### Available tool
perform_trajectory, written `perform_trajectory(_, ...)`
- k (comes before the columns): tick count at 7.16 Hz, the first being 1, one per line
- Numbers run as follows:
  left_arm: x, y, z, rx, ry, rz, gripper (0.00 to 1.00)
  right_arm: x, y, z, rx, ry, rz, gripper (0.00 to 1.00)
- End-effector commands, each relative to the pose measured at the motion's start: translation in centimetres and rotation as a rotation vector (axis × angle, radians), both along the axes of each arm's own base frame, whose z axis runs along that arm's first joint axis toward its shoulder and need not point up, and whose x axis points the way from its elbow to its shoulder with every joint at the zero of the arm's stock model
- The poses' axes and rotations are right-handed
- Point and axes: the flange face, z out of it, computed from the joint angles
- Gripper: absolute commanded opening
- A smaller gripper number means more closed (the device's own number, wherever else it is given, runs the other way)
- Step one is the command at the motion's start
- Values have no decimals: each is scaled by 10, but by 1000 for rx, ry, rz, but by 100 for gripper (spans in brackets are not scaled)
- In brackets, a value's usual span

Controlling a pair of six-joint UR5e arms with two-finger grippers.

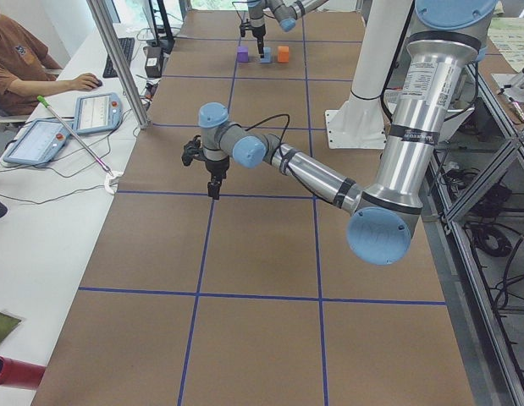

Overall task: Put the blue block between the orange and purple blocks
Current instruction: 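Open the right gripper and lift it away from the cubes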

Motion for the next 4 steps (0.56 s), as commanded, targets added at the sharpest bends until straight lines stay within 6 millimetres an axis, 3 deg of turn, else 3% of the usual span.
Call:
perform_trajectory(1,-12,-1,1,0,1,-14,100,75,5,-48,32,-58,111,100)
perform_trajectory(2,-27,3,15,18,-11,10,100,119,6,-63,49,-84,125,100)
perform_trajectory(3,-49,4,34,39,-31,29,100,177,11,-55,119,-78,97,100)
perform_trajectory(4,-87,2,51,64,-65,59,100,215,16,-36,154,-55,33,100)
